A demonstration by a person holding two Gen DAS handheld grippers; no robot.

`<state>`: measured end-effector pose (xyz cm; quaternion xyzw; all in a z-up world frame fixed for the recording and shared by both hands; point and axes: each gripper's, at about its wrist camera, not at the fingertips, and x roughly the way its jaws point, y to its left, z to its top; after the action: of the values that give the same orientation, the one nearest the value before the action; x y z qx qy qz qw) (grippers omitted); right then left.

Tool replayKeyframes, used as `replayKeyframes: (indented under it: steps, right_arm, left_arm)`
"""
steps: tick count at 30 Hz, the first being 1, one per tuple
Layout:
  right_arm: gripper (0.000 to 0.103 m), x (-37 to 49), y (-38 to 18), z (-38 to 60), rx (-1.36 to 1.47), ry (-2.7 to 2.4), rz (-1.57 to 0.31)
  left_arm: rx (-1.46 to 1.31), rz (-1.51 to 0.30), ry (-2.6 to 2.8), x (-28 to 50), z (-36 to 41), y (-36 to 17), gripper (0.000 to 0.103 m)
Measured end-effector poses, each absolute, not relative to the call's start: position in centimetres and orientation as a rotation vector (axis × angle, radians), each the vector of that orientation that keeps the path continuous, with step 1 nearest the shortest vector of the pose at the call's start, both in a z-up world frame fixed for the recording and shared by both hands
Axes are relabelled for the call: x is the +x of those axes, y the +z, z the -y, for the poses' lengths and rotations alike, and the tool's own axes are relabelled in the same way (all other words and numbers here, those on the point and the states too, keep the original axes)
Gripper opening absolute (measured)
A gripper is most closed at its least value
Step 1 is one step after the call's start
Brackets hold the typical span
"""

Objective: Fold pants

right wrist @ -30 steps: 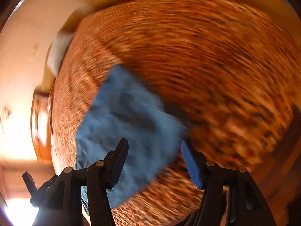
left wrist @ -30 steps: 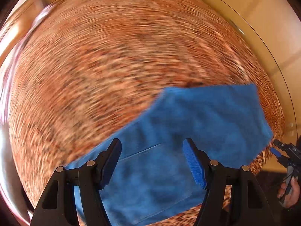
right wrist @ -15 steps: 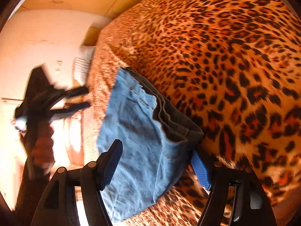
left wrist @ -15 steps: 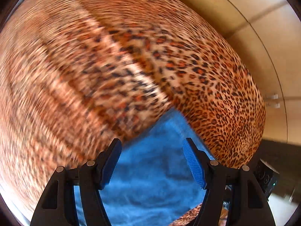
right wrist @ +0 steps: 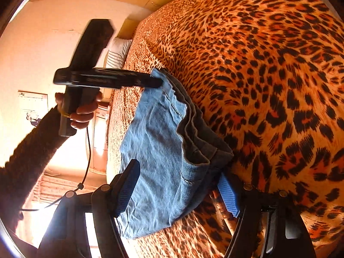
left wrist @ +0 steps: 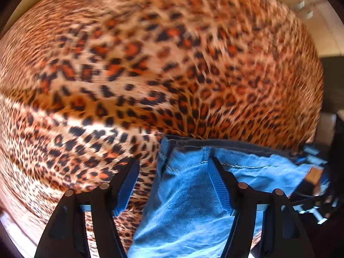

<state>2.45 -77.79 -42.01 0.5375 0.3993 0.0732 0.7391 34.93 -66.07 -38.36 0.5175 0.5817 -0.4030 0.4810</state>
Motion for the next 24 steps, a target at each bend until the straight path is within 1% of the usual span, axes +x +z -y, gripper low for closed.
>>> replayKeyframes:
  steps: [1, 5, 6, 7, 9, 10, 11, 12, 13, 14, 15, 16, 17, 19, 21, 24]
  right_arm:
    - [0.072, 2.6, -41.7, 77.5, 1.180, 0.154, -0.870]
    - [0.071, 3.0, -40.6, 76.9, 1.175, 0.143, -0.846]
    - [0.071, 3.2, -40.5, 76.8, 1.170, 0.141, -0.842]
    - [0.071, 4.1, -40.3, 76.5, 1.170, 0.136, -0.837]
    - [0.068, 4.3, -39.9, 76.2, 1.168, 0.125, -0.824]
    - [0.067, 4.1, -39.9, 76.1, 1.166, 0.119, -0.819]
    - [0.064, 3.9, -39.8, 76.0, 1.163, 0.112, -0.816]
    - [0.060, 3.7, -39.8, 75.9, 1.161, 0.104, -0.817]
    - [0.058, 3.6, -39.8, 75.8, 1.161, 0.095, -0.821]
    - [0.048, 3.5, -40.2, 75.8, 1.165, 0.087, -0.823]
    - [0.029, 3.3, -40.3, 75.9, 1.173, 0.070, -0.827]
    - [0.020, 3.1, -40.8, 76.0, 1.196, 0.038, -0.839]
    - [0.016, 2.9, -41.4, 76.2, 1.231, 0.027, -0.845]
    - [0.015, 2.3, -42.0, 76.4, 1.318, 0.023, -0.817]
    - [0.015, 2.2, -41.2, 76.0, 1.305, 0.031, -0.805]
    - [0.014, 2.3, -38.6, 74.9, 1.244, 0.071, -0.784]
  left_arm:
    - [1.279, -1.406, -1.007, 34.6, 66.3, -38.4, 0.077]
    - [1.283, -1.380, -1.056, 34.7, 67.1, -38.6, 0.075]
    - [1.261, -1.382, -1.068, 34.9, 67.2, -38.5, 0.068]
    - [1.245, -1.386, -1.090, 35.0, 67.3, -38.3, 0.051]
    - [1.227, -1.393, -1.114, 35.0, 67.1, -37.9, 0.034]
    - [1.231, -1.384, -1.118, 35.0, 66.9, -37.8, 0.028]
    - [1.237, -1.367, -1.125, 35.0, 66.7, -37.5, 0.026]
    - [1.240, -1.358, -1.136, 34.7, 66.2, -37.0, 0.021]
    - [1.247, -1.340, -1.145, 34.3, 65.9, -36.8, 0.020]
    - [1.256, -1.314, -1.143, 33.7, 65.6, -36.6, 0.019]
    - [1.255, -1.301, -1.145, 33.4, 65.3, -36.4, 0.019]
    - [1.246, -1.283, -1.147, 33.2, 65.1, -35.9, 0.018]
    - [1.227, -1.274, -1.148, 33.1, 64.8, -35.3, 0.018]
    - [1.178, -1.246, -1.159, 32.2, 63.4, -33.4, 0.018]
    - [1.133, -1.213, -1.178, 31.6, 62.1, -31.4, 0.018]
    - [1.050, -1.193, -1.175, 31.7, 59.5, -28.0, 0.018]
